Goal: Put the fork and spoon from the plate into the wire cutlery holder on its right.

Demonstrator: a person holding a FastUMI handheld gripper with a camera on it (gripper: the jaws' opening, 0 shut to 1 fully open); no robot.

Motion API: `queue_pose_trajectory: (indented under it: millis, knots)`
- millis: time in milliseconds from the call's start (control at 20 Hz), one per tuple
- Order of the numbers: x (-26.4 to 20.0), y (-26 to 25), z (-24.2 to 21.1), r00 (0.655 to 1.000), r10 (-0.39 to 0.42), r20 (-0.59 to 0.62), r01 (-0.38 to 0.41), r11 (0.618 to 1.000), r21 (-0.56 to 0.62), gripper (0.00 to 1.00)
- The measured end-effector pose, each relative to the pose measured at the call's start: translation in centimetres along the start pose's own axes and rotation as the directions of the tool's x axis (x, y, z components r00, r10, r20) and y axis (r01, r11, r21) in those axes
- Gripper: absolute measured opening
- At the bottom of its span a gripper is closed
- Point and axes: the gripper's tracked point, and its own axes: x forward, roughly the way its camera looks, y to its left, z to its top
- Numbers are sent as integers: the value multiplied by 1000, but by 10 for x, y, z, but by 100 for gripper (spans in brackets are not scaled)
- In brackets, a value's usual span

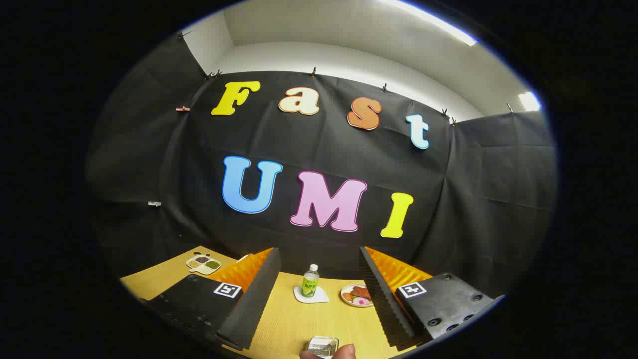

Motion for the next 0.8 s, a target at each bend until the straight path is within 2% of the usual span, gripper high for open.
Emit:
queue_pose_trajectory:
  millis: [800]
  knots:
    - [6, 15, -15, 998, 10, -57, -8, 999, 31, 98]
